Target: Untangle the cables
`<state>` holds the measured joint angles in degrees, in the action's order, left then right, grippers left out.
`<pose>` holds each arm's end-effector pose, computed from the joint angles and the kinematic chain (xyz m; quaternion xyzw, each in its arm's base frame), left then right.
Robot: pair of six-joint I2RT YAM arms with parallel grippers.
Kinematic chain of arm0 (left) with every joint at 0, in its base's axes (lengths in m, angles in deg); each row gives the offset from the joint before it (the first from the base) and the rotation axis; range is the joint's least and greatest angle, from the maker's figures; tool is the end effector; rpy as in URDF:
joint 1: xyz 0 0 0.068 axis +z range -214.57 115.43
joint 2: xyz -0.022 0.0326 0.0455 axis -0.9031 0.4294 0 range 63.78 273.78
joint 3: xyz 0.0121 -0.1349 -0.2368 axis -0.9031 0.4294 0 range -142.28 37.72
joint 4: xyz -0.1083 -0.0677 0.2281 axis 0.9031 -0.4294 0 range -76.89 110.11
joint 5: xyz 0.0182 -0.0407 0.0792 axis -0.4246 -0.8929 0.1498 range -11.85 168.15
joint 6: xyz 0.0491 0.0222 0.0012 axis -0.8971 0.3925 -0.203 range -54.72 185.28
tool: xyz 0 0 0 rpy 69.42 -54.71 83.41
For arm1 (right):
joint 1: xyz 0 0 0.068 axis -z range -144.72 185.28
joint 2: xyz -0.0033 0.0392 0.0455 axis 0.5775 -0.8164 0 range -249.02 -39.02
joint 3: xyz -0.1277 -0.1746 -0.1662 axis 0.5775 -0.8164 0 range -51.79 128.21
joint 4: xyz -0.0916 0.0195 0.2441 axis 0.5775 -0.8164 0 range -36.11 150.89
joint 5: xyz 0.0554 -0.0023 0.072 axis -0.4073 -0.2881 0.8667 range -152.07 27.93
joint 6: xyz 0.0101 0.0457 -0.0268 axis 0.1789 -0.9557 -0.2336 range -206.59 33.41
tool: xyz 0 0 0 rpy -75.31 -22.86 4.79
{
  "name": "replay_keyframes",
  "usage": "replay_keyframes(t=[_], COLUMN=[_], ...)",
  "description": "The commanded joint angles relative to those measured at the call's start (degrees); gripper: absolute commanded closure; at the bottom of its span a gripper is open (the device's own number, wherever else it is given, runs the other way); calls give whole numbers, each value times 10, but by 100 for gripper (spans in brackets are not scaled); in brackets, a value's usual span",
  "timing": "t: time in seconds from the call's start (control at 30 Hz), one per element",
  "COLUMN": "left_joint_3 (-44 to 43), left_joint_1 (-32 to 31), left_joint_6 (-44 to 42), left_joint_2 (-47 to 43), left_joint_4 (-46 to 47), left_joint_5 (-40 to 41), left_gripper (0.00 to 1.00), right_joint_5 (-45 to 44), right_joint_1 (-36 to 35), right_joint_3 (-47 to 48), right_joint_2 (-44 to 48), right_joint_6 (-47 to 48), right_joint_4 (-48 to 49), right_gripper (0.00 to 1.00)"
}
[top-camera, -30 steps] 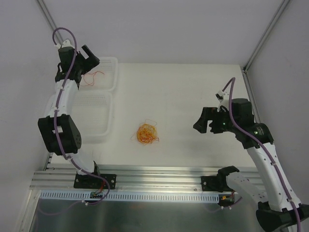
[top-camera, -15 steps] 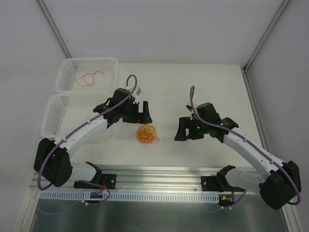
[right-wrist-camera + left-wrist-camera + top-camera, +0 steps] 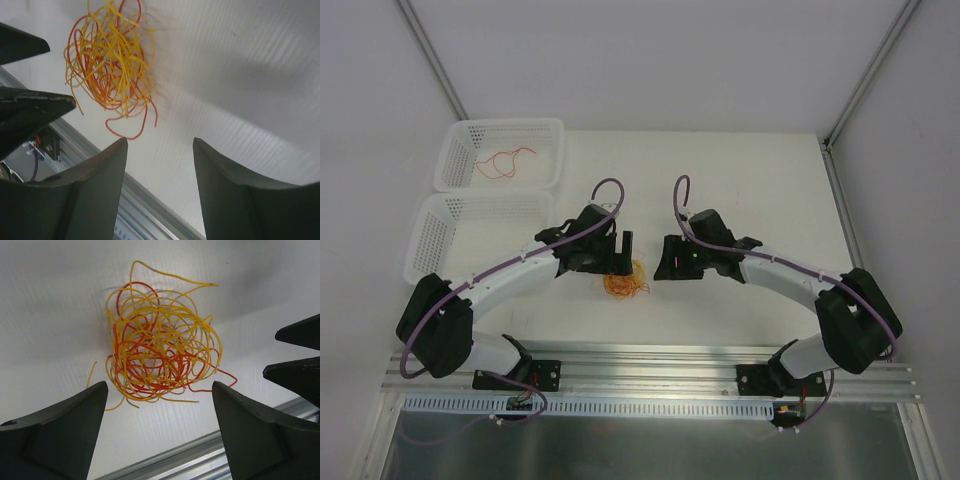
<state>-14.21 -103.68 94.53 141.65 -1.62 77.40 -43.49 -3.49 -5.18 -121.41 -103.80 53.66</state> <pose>0.2206 -0.1801 0.2374 0.0824 0.9289 -0.2079 0.2951 0.2249 0.1953 0.2072 -0.2325 0.8770 0.3154 0.2780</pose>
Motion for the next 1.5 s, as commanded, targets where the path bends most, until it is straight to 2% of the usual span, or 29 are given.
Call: replay_keyframes(t=[0.0,0.27,0.37,0.47,0.6,0.8,0.83,0.9,0.97,1.0,1.07,1.1,1.23,1.47], left_joint_3=[3,17,28,35,40,51,52,54,60,61,65,66,73,82], left_joint_1=[-11,-28,-29,-31,-33,-33,-34,-34,-34,-34,-34,-33,-34,-33], left_joint_6=[35,60,63,63,61,59,57,56,53,51,41,36,12,-9], left_joint_2=[22,68,80,86,87,87,87,89,87,86,81,79,62,22], left_joint_4=[4,8,13,22,29,32,31,33,32,33,34,34,35,38], left_joint_5=[40,50,49,44,45,52,54,57,60,61,63,66,69,71], left_gripper=[15,30,36,46,51,57,58,63,68,73,78,86,99,100], right_joint_5=[-14,-29,-18,-8,18,68,72,79,86,94,99,102,116,138], right_joint_1=[-1,-1,-2,-1,-1,-3,-3,-3,-3,-3,-3,-3,-3,-6], right_joint_3=[54,147,185,205,232,233,231,222,217,215,206,205,205,205], right_joint_2=[-29,-136,-180,-215,-253,-266,-263,-253,-246,-242,-229,-223,-204,-202], right_joint_6=[-5,47,58,67,73,70,69,68,69,68,69,74,93,94], right_joint_4=[63,70,67,70,70,104,106,110,114,114,120,120,102,99], right_gripper=[42,42,41,41,40,48,53,58,67,69,69,68,59,55])
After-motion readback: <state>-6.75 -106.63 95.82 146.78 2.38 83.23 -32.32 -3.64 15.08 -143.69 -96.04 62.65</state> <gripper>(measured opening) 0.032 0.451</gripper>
